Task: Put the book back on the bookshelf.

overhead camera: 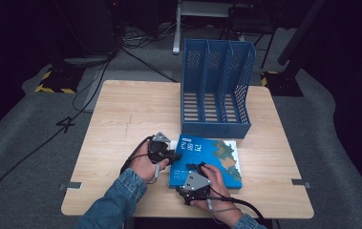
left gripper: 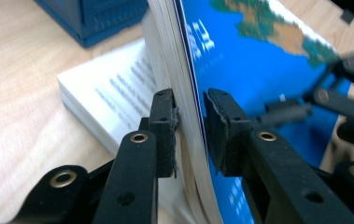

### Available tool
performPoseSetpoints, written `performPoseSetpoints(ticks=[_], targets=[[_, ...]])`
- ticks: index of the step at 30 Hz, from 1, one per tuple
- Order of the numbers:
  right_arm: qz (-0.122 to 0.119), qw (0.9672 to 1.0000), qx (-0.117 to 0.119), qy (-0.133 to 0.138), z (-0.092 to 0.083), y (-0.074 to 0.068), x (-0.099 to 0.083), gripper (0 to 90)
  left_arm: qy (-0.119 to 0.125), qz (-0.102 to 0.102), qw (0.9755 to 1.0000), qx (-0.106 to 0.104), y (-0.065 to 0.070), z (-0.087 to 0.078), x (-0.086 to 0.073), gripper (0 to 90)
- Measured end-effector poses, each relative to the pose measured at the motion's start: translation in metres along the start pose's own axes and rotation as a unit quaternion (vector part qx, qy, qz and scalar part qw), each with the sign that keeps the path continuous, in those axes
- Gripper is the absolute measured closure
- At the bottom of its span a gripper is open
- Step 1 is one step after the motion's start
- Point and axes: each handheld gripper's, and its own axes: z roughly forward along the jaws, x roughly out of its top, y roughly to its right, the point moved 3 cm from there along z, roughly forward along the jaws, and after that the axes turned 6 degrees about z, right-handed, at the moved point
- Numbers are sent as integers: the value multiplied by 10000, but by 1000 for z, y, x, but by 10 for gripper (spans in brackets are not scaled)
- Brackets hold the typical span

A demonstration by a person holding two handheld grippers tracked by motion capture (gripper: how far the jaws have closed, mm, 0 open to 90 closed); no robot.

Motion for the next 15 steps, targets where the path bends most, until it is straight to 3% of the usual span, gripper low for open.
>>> performPoseSetpoints(ticks=[2,5,10,12,15], targets=[[5,10000,0,23,1,0,0,111,-156,-138,9997,-99,0,-2,-5,716],[15,10000,-18,47,1,0,0,110,-196,-352,9989,-238,-1,-4,-10,715],[-2,10000,-13,86,2,0,0,102,-51,-598,9962,-630,-3,-10,-7,785],[-53,9999,-38,116,1,1,1,103,-51,-574,9963,-634,1,-12,-3,802],[-41,9997,-100,213,-2,2,2,102,13,-715,9948,-723,2,-15,2,806]])
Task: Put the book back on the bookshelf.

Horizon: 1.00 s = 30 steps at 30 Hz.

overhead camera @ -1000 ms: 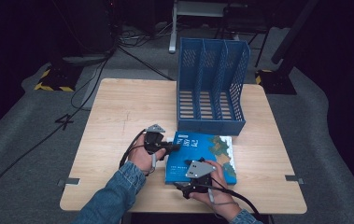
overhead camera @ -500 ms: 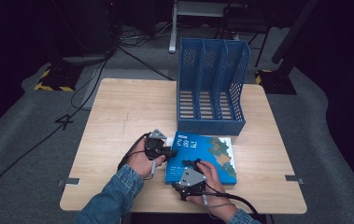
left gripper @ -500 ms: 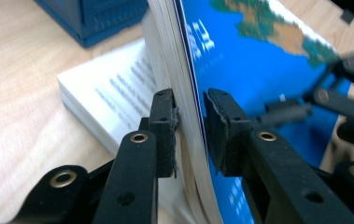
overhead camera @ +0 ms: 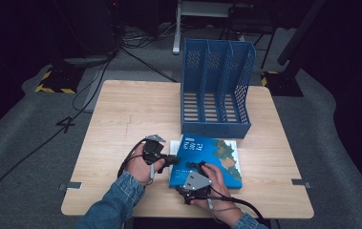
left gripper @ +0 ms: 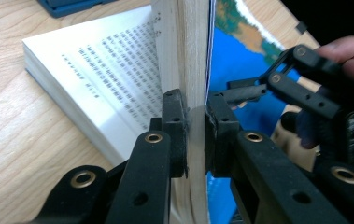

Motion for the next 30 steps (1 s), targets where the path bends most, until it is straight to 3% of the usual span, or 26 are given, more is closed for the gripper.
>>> performPoseSetpoints(ticks=[2,6,12,16,24,30], targets=[[-56,9999,-108,55,-2,1,1,98,56,-193,9997,-155,-2,-2,3,809],[-63,9996,-195,180,-3,3,1,89,123,-241,9993,-276,0,-3,8,810],[-645,9951,-717,197,-8,2,-1,42,267,-492,9964,-635,2,-2,17,810],[-528,9943,-913,127,-5,4,-4,5,272,-520,9961,-665,3,3,18,808],[-642,9908,-1183,-163,3,9,-6,0,262,-588,9959,-637,0,9,19,804],[-607,9900,-1247,-254,6,12,-5,0,513,-658,9949,-571,0,12,18,780]])
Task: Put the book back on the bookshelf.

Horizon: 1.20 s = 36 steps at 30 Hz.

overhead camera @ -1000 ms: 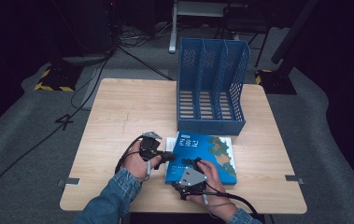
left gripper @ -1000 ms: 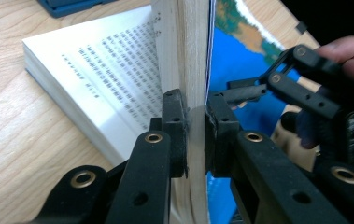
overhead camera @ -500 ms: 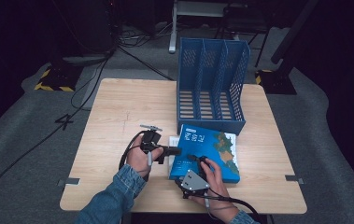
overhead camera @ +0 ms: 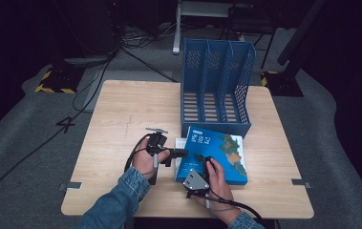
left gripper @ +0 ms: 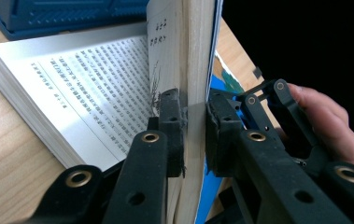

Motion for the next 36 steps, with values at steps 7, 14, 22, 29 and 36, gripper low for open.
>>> performPoseSetpoints(ticks=[7,14,22,29,36], targets=[[0,9999,-169,18,6,2,1,5,372,-219,9991,24,-1,2,-4,740],[-291,9952,-903,-233,13,0,7,5,463,-257,9986,-24,0,6,-6,726],[212,9976,-583,-300,20,12,4,39,406,-128,9990,158,-11,5,-6,674],[199,9985,-464,-207,21,14,1,153,243,110,9992,313,-14,7,-7,604],[-228,9983,-299,-438,19,8,6,371,557,207,9975,383,-16,-4,-5,541]])
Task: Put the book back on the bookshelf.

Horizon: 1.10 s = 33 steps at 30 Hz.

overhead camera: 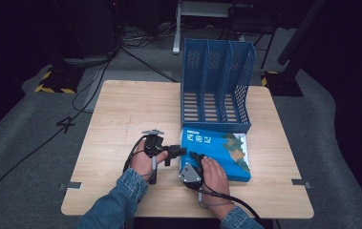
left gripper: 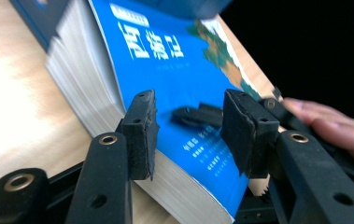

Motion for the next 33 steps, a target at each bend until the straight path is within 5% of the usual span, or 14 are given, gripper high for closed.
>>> performPoseSetpoints(ticks=[6,10,13,17,19,27,30,33], targets=[[-427,9988,-52,-255,-2,-3,4,483,179,1,9988,459,-18,-18,0,521],[-501,9983,-56,-308,-5,-1,7,549,212,15,9951,969,-40,-32,-1,518],[-448,9984,88,-343,-7,3,9,563,147,98,9882,1521,-58,-42,-4,515],[-476,9981,163,-355,-10,4,9,569,-5,392,9731,2269,-82,-54,-9,479],[-451,9981,249,-340,-13,5,10,571,-98,450,9677,2477,-91,-58,-11,472],[-300,9959,812,-276,-35,6,24,587,-492,552,9546,2886,-112,-58,-19,445],[-303,9944,976,-270,-41,5,28,590,-509,672,9526,2924,-116,-58,-20,406],[-220,9923,1202,-190,-52,4,38,596,-524,881,9456,3088,-120,-58,-21,385]])
